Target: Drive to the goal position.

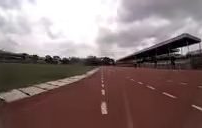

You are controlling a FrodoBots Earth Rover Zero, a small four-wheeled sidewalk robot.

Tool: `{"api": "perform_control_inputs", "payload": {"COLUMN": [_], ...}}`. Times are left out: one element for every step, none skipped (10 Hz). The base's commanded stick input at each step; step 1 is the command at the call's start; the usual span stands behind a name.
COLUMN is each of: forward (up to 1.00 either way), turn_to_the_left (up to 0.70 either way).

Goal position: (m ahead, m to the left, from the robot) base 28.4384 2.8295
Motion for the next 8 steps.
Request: {"api": "perform_control_inputs", "payload": {"forward": [0.70,0.70,0.70,0.70,0.70,0.70,0.70,0.70], "turn_to_the_left": [0.00,0.00,0.00,0.00,0.00,0.00,0.00,0.00]}}
